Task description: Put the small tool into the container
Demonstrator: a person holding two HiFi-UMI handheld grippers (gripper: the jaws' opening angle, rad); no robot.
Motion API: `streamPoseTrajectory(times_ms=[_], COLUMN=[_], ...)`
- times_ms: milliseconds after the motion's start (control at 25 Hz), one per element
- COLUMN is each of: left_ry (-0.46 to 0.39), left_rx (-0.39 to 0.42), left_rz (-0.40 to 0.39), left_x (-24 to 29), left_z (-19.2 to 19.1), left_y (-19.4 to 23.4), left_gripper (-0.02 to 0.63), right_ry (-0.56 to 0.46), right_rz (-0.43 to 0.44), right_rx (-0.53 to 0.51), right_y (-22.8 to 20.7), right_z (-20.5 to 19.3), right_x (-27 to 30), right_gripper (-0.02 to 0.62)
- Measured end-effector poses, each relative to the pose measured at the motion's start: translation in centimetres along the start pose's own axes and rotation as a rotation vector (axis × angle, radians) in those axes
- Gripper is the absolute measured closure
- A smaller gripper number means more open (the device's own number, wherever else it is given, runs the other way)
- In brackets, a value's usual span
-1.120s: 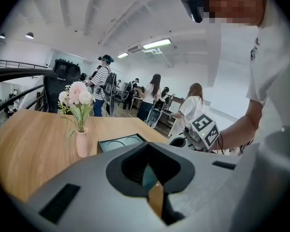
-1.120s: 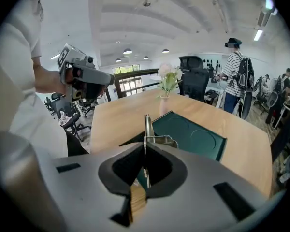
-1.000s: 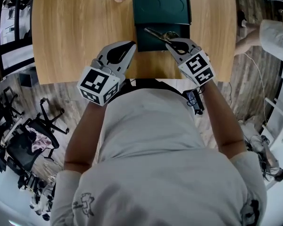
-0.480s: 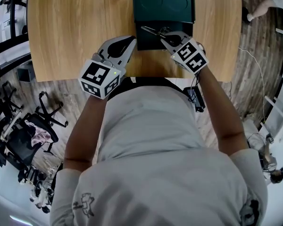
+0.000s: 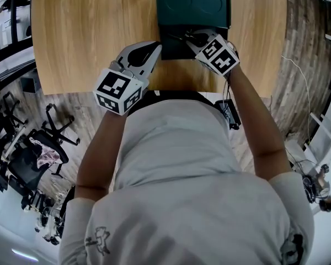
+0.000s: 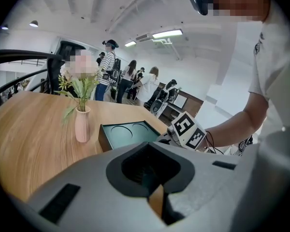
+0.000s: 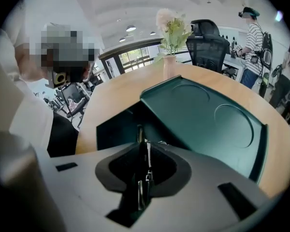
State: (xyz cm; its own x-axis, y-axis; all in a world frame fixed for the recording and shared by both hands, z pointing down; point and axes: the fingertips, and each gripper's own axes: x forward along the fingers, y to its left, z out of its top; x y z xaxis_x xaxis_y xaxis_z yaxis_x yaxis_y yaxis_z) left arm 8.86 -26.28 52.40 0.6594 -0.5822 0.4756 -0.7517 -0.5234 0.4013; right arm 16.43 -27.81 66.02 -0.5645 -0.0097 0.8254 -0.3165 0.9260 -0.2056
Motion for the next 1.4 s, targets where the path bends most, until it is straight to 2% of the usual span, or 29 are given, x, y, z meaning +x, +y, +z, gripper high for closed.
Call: streamPoseTrajectory(times_ms=[280,600,1080,1400], left_ry=[0.008,0.007,-0.040,-0.105], left_rx=[-0.003,-0.002,0.078,0.139], left_rz=[-0.011,-0.025,-0.059,-0.068], left_x=[1.1,0.7,-1.1,-3.2], left_z=[0.4,0.6,4.1,7.5], left_y=[0.2,0.2,-1.5,-4.2], left_gripper=[0.600,0.600,0.600,0.600], right_ry=[0.056,0.041,-0.037,-0.168], right_rz=[-0.036,-0.093,-0.187,-0.261], right_rx=[-0.043,-0.030,0.025,0.022], right_y=[-0.7,-1.5,-0.9,0.9], right_z=[-0.4,-0.4,1.7,4.8], right_x=[1.3,0.6,-5.1,-11.4], right_gripper=[0.458,0.402,0.402,0.421])
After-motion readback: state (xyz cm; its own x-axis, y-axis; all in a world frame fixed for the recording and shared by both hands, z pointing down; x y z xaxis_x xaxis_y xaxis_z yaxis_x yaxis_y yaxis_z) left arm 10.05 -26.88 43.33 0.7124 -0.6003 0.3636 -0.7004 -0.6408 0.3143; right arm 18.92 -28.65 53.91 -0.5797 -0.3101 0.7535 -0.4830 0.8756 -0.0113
